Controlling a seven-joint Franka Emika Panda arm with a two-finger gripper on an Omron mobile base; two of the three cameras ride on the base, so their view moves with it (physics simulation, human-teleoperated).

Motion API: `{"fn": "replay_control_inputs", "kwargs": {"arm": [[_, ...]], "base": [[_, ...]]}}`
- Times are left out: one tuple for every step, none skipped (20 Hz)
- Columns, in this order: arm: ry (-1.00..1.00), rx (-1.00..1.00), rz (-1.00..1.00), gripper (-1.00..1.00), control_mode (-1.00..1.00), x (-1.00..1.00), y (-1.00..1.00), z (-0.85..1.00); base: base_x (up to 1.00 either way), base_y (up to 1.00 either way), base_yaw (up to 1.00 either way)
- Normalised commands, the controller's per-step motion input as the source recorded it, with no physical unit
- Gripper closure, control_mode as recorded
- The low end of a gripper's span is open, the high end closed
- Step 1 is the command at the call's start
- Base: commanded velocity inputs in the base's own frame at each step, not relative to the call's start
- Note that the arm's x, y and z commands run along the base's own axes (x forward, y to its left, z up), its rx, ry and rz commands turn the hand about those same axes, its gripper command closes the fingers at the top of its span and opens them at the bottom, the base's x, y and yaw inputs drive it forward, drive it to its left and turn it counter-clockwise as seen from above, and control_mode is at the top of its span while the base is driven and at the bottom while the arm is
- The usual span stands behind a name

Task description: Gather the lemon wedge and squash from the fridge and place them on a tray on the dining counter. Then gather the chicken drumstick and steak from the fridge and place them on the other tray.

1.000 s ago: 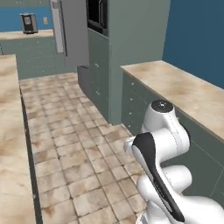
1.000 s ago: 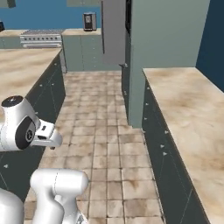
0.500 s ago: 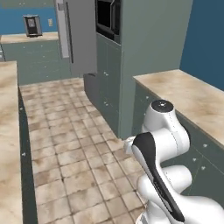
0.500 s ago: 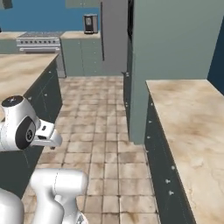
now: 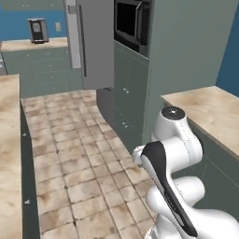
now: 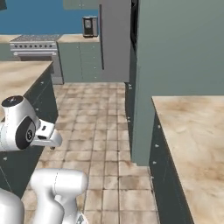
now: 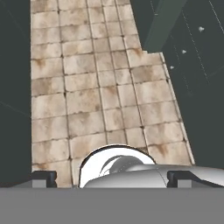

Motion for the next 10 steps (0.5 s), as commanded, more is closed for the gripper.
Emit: {"fn": "replay_control_inputs", "kwargs": {"arm": [[0.0,0.0,0.0,-1.0,1.0,0.0,0.0,0.0],[0.0,0.0,0.0,-1.0,1.0,0.0,0.0,0.0],[0.0,0.0,0.0,-1.0,1.0,0.0,0.0,0.0],[0.0,0.0,0.0,-1.0,1.0,0.0,0.0,0.0],[0.0,0.0,0.0,-1.0,1.0,0.0,0.0,0.0],[0.0,0.0,0.0,-1.0,1.0,0.0,0.0,0.0],[0.0,0.0,0.0,-1.0,1.0,0.0,0.0,0.0],[0.0,0.0,0.0,-1.0,1.0,0.0,0.0,0.0],[0.0,0.0,0.0,-1.0,1.0,0.0,0.0,0.0],[0.0,0.0,0.0,-1.0,1.0,0.0,0.0,0.0]], "base": [[1.0,0.0,0.0],[1.0,0.0,0.0],[1.0,0.0,0.0],[1.0,0.0,0.0],[1.0,0.0,0.0],[1.0,0.0,0.0],[1.0,0.01,0.0],[1.0,0.05,0.0],[1.0,0.08,0.0],[1.0,0.11,0.0]]}}
